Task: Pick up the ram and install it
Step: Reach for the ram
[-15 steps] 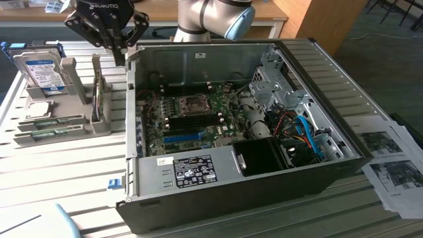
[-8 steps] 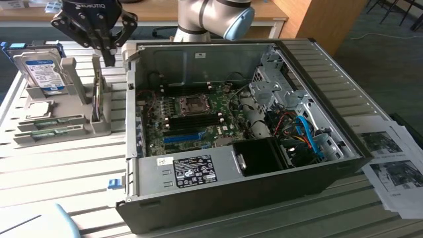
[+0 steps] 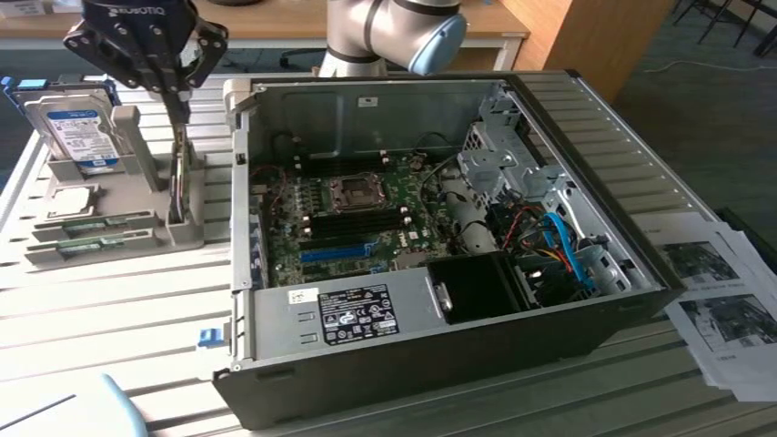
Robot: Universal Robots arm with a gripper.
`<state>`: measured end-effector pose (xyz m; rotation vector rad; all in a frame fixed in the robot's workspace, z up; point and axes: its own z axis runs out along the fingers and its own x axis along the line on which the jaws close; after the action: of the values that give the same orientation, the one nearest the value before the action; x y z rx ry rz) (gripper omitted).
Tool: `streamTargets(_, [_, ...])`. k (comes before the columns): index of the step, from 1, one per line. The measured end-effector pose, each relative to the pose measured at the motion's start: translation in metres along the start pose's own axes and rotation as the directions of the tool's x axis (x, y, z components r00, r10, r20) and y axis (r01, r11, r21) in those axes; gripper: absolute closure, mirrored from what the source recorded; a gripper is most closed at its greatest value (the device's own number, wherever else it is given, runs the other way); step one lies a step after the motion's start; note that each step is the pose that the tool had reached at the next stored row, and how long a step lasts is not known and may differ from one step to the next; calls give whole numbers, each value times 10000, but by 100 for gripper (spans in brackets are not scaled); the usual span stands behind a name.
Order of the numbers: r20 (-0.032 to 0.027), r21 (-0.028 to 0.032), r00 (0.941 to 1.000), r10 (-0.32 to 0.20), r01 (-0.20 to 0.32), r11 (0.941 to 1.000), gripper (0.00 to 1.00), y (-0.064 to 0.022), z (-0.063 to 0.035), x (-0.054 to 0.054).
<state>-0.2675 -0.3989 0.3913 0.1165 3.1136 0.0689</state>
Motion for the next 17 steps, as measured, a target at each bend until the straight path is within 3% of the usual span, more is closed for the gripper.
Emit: streamTargets(17, [0,0,10000,0,0,10000,91,-32,-5,423])
